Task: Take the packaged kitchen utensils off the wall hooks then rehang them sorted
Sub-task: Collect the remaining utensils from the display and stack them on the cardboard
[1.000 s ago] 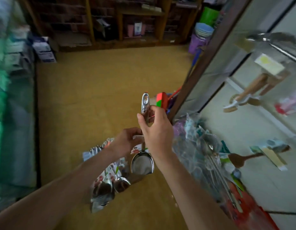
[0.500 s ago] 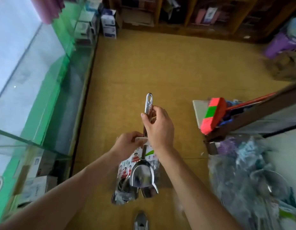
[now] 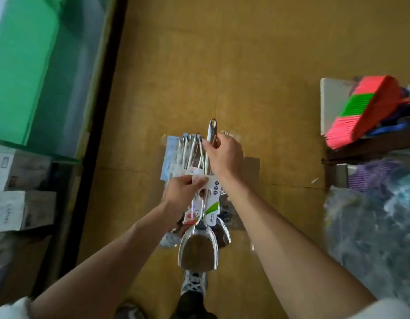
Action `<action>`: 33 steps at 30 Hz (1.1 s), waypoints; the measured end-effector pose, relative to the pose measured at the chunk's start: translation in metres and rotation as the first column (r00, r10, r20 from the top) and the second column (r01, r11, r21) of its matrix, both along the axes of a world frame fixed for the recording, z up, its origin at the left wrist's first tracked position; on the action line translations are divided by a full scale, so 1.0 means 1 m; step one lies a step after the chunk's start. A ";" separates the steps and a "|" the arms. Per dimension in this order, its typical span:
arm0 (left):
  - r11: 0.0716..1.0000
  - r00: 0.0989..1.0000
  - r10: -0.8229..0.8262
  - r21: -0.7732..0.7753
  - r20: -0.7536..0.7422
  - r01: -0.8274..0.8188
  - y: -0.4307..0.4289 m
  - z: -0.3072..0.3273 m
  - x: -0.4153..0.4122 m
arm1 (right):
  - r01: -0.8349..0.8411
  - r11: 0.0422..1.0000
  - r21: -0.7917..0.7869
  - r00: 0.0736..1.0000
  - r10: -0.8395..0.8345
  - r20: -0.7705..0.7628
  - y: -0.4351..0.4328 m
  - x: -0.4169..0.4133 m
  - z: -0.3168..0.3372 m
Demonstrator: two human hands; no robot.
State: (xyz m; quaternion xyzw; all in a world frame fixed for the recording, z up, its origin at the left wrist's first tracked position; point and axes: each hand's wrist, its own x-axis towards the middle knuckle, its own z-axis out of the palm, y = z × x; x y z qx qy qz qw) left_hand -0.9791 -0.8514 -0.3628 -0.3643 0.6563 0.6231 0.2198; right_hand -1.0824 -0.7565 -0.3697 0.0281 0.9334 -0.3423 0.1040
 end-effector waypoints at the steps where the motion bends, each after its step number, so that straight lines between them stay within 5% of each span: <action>1: 0.999 0.999 0.031 0.009 0.015 -0.032 0.002 -0.012 -0.002 | 0.012 1.000 -0.004 1.000 -0.012 0.024 0.000 -0.003 -0.018; 7: 0.989 0.988 0.142 0.028 0.068 -0.144 0.007 -0.077 -0.013 | 0.039 0.999 0.017 0.993 -0.041 0.107 0.001 -0.015 -0.101; 20: 0.984 0.995 -0.046 -0.168 0.084 0.060 -0.001 -0.107 -0.020 | -0.030 0.993 0.118 0.990 0.014 0.139 -0.006 -0.023 -0.126; 26: 0.853 0.931 -0.329 -0.374 0.155 0.364 -0.005 -0.092 -0.029 | -0.145 0.981 0.130 0.986 0.133 0.103 -0.002 -0.007 -0.109; 33: 0.716 0.919 -0.390 -0.611 0.052 0.338 -0.022 -0.052 -0.033 | -0.258 0.944 0.207 0.964 0.265 -0.008 0.017 0.013 -0.082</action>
